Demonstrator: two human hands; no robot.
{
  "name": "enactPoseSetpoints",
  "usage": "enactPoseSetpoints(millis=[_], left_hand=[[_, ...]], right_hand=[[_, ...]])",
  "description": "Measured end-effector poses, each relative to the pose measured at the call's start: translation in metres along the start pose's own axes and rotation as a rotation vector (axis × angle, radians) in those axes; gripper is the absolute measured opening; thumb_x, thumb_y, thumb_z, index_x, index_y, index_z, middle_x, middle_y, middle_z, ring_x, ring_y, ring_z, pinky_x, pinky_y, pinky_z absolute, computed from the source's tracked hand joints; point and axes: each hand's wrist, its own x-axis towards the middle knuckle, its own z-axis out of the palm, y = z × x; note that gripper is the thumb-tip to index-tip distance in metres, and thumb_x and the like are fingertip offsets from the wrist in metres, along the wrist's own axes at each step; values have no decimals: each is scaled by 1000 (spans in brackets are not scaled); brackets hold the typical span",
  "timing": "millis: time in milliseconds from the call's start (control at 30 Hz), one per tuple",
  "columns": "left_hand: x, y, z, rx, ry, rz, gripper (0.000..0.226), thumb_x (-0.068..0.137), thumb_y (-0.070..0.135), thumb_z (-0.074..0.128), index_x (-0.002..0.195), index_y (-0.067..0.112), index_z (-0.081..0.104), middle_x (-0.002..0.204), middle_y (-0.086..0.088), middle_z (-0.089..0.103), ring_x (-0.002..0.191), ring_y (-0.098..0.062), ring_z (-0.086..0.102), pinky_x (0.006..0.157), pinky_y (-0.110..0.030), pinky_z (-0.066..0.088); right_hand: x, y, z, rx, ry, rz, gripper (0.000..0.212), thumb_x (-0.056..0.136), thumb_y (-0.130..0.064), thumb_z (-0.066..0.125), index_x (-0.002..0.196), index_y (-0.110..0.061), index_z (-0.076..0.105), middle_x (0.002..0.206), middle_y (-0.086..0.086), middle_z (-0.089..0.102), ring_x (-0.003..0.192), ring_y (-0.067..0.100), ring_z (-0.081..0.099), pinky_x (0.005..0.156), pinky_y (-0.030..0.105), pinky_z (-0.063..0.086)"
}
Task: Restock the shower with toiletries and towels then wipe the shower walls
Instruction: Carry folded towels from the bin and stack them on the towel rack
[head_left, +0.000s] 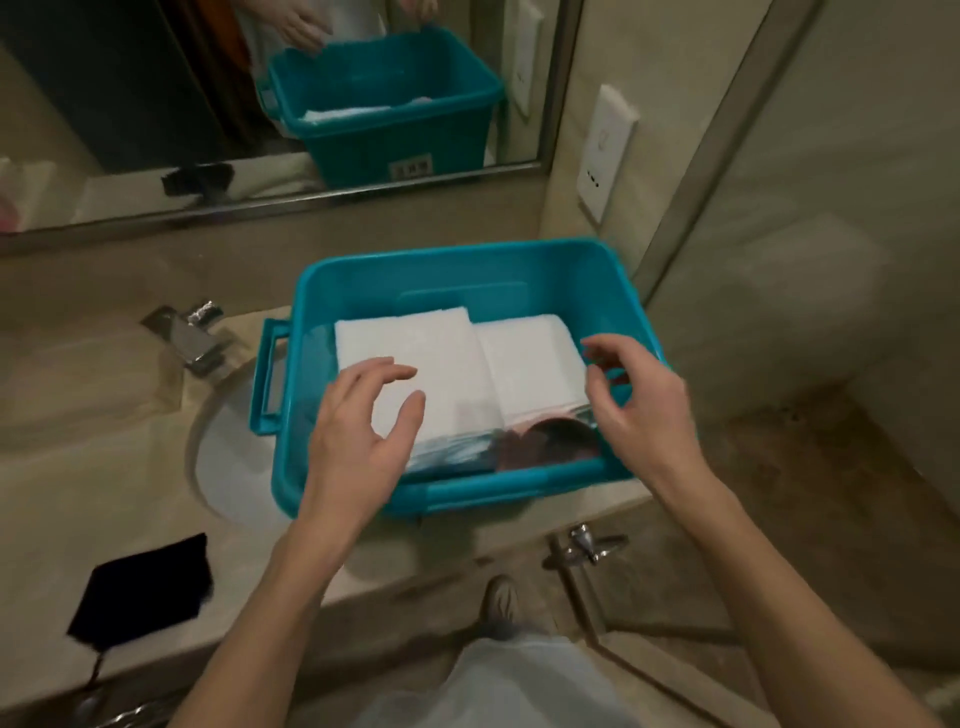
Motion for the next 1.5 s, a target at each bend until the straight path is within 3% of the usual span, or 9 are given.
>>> enactPoseSetpoints(millis=[133, 267, 367, 500, 767, 933, 1167, 1367, 1500], left_hand=[[39, -9, 25, 118, -117, -241, 37, 95, 38, 63, 131, 29, 57, 163, 2, 29, 149, -17, 24, 119, -36, 22], [56, -29, 48, 149, -205, -447, 64, 95, 41, 61, 150, 21, 37, 167, -7, 15, 153, -22, 15, 122, -41, 21], [55, -39, 50, 157, -270, -503, 78, 95, 43, 60, 157, 19, 20, 167, -7, 8, 154, -23, 13, 123, -41, 20], [64, -38, 54, 245, -315, -528, 67, 96, 44, 57, 153, 23, 29, 167, -4, 6, 153, -23, 14, 120, -41, 22], [81, -50, 52, 225, -246, -559, 45, 93, 40, 63, 134, 28, 51, 143, 3, 43, 128, -15, 44, 101, -29, 38], [83, -56, 49, -57, -128, -679, 29, 93, 34, 67, 120, 27, 63, 133, 6, 49, 119, -8, 48, 101, -27, 39], [85, -57, 49, -249, -24, -791, 23, 93, 35, 66, 115, 28, 67, 125, 8, 60, 122, -11, 53, 95, -28, 41], [104, -52, 51, -64, -57, -719, 47, 91, 42, 63, 134, 24, 53, 129, 10, 49, 119, -12, 50, 102, -39, 45], [128, -44, 70, -42, -174, -766, 25, 90, 45, 61, 101, 23, 61, 102, 11, 60, 94, -14, 57, 82, -34, 48]], right_hand=[[44, 25, 31, -19, -416, 81, 40, 93, -28, 62, 133, -26, 56, 125, -6, 65, 108, 10, 63, 98, 41, 51], [76, 34, 66, -31, -730, 75, 49, 96, -35, 58, 144, -28, 46, 137, -1, 59, 119, 14, 59, 103, 36, 47], [83, 32, 91, 11, -806, 134, 55, 96, -35, 58, 148, -24, 40, 142, 2, 55, 122, 19, 57, 104, 34, 45], [103, 30, 123, 106, -906, 282, 63, 93, -37, 60, 149, -21, 35, 141, 5, 56, 119, 22, 59, 103, 36, 48], [115, 22, 169, 371, -665, 576, 47, 92, -36, 64, 131, -20, 43, 127, 1, 59, 107, 20, 59, 98, 43, 52], [121, 27, 167, 571, -684, 779, 33, 89, -36, 72, 109, -12, 61, 109, 2, 70, 93, 18, 68, 73, 30, 54], [127, 34, 160, 553, -784, 799, 24, 87, -32, 77, 97, -12, 66, 97, 4, 73, 85, 19, 70, 69, 31, 59], [141, 46, 133, 386, -664, 707, 17, 89, -30, 70, 88, -15, 64, 88, 6, 71, 75, 19, 66, 64, 33, 55], [148, 68, 114, 309, -612, 662, 15, 89, -31, 68, 82, -19, 62, 83, 1, 70, 69, 16, 65, 57, 27, 49]])
